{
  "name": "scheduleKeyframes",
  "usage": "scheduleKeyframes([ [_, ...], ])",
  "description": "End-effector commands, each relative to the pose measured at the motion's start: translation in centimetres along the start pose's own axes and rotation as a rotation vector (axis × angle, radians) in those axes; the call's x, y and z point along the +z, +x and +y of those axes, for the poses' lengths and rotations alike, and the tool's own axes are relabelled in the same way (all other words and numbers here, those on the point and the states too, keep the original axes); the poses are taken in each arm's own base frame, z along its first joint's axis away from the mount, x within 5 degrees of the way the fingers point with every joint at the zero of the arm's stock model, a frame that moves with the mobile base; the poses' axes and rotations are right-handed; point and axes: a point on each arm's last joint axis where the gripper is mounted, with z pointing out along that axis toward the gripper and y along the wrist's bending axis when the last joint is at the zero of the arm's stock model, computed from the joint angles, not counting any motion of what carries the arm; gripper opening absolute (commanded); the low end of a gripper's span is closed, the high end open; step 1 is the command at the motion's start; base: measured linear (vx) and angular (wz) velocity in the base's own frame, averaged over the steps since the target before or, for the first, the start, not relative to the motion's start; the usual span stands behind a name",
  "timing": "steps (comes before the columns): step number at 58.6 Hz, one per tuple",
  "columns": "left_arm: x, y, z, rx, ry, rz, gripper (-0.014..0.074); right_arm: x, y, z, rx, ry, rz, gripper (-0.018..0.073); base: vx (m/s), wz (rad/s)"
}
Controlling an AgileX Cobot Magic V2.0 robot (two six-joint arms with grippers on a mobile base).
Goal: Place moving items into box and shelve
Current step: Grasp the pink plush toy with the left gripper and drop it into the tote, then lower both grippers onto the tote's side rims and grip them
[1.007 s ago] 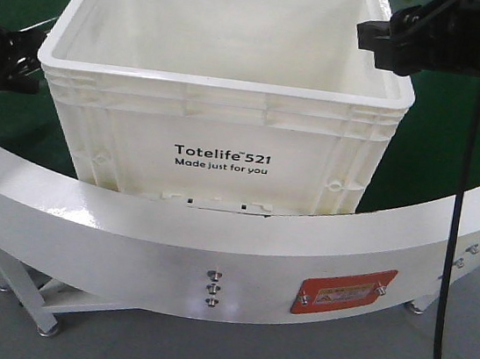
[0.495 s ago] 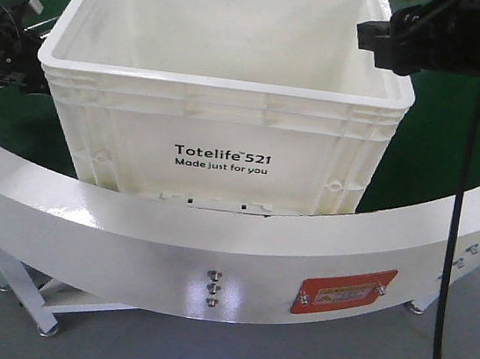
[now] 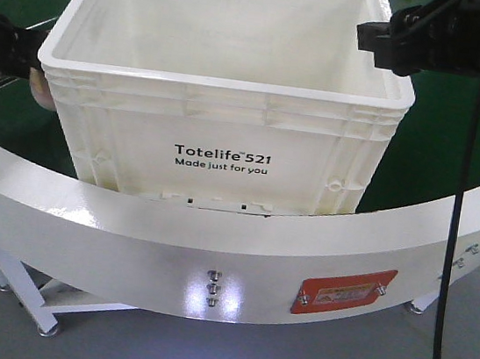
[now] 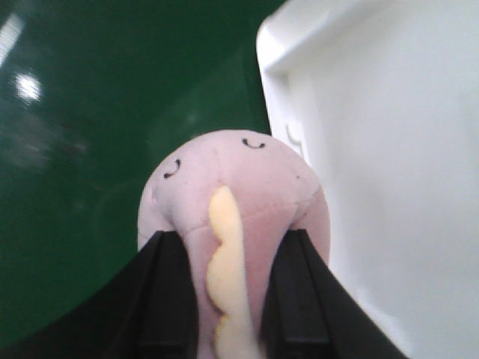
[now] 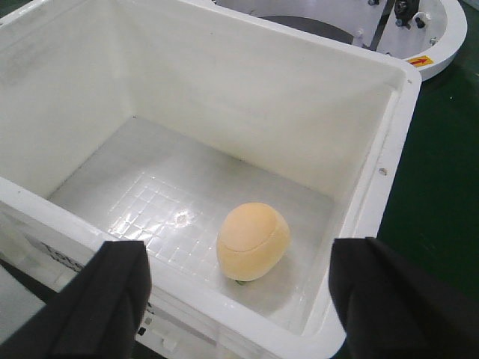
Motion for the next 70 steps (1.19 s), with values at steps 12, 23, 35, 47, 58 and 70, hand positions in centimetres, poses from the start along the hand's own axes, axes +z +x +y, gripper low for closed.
scheduleKeyframes([
  [12, -13.0, -3.7, -8.6, 0.186, -0.05, -0.37, 0.0283, -1.8, -1.6, -0.3, -0.001, 0.023, -0.125, 0.054, 0.0, 0.0],
  [23, -16.0, -3.2, -15.7, 0.382, 0.003, -0.462, 0.0284, -1.8, -1.6, -0.3, -0.001, 0.023, -0.125, 0.054, 0.0, 0.0],
  [35, -13.3, -2.3, -21.6, 0.521, 0.124, -0.418, 0.0335, -1.8, -1.6, -0.3, -0.001, 0.023, -0.125, 0.054, 0.0, 0.0],
  [47, -11.1, -1.9, -24.2, 0.576, 0.173, -0.408, 0.0612, -1.8, -1.6, -0.3, -0.014, 0.024, -0.125, 0.054, 0.0, 0.0],
  [58, -11.0, -1.7, -24.6, 0.582, 0.176, -0.392, 0.0711, -1.8, -1.6, -0.3, -0.02, 0.023, -0.115, 0.054, 0.0, 0.0],
  [70, -11.5, -2.0, -23.2, 0.487, -0.002, -0.329, 0.0682, -1.7, -2.0, -1.6, 0.102, 0.138, -0.092, 0.054, 0.0, 0.0],
])
